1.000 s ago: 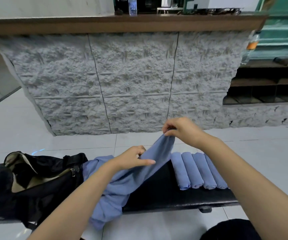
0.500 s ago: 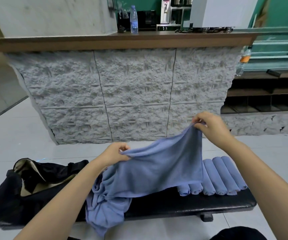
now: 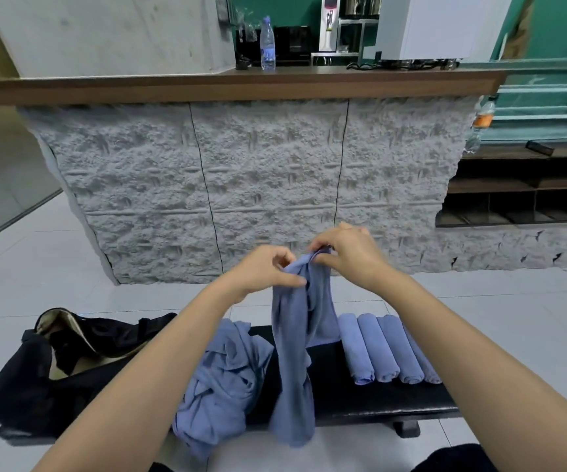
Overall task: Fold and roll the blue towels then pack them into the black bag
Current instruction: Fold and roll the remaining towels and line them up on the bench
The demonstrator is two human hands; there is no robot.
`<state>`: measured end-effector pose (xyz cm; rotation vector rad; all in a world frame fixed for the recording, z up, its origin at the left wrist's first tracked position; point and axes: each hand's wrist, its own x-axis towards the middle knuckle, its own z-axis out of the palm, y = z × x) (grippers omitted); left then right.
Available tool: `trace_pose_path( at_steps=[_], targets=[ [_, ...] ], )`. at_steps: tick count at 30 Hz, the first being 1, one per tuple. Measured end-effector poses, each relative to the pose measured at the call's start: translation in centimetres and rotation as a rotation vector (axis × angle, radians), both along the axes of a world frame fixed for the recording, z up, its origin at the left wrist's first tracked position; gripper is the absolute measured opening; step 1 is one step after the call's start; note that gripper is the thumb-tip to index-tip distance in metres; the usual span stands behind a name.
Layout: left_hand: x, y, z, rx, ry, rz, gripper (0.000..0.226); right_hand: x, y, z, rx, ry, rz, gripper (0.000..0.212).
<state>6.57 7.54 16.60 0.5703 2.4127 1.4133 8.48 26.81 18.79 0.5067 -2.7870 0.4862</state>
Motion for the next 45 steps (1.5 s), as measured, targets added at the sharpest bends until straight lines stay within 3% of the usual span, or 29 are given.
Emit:
trace_pose_path(
  at_steps=[3,7,13,17,22,28,34,36,39,45],
  targets=[
    [0.1,-2.1,-1.4,-0.144,-0.166,-0.142,0.048,-0.2,1.3,0.3,-0.031,0.034,-0.081,0.013],
    [1.0,-4.8,-3.2,-0.241,-0.279,-0.254,0.031,-0.7,4.7,0.6,-0.143,0.011,-0.216,0.007],
    [1.7,-9.0,-5.4,-0.312,-0.413,-0.290,0.022,-1.3,9.1,0.3,-0.307,-0.013,-0.418,0.010],
    [1.9,-10.9,-6.2,-0.031,-0.422,-0.151,0.016,-1.7,10.7,-0.7,-0.402,-0.036,-0.442,0.012],
    [0.9,-13.1,-7.6,0.508,-0.527,0.066,0.046,-2.0,11.2,-1.6,-0.508,-0.085,-0.455,0.006],
    [-0.4,-14.3,-8.4,0.445,-0.522,0.418,0.050,-1.8,11.4,-2.0,-0.662,-0.151,-0.422,0.010],
    [-1.4,-12.5,-6.4,0.838,-0.745,0.694,0.029,-2.2,11.5,-3.3,-0.755,-0.331,-0.580,0.017],
    [-1.8,-10.9,-5.5,0.947,-0.729,0.704,0.034,-2.1,10.5,-3.0,-0.802,-0.377,-0.632,0.023],
    [-1.8,-6.8,-3.5,0.930,-0.639,0.624,0.038,-2.0,7.4,-1.5,-0.926,-0.402,-0.545,0.029],
    [-0.9,2.1,-1.0,0.927,-0.471,0.478,0.008,0.1,-1.1,1.0,-1.123,-0.542,-0.140,0.014]
  ],
)
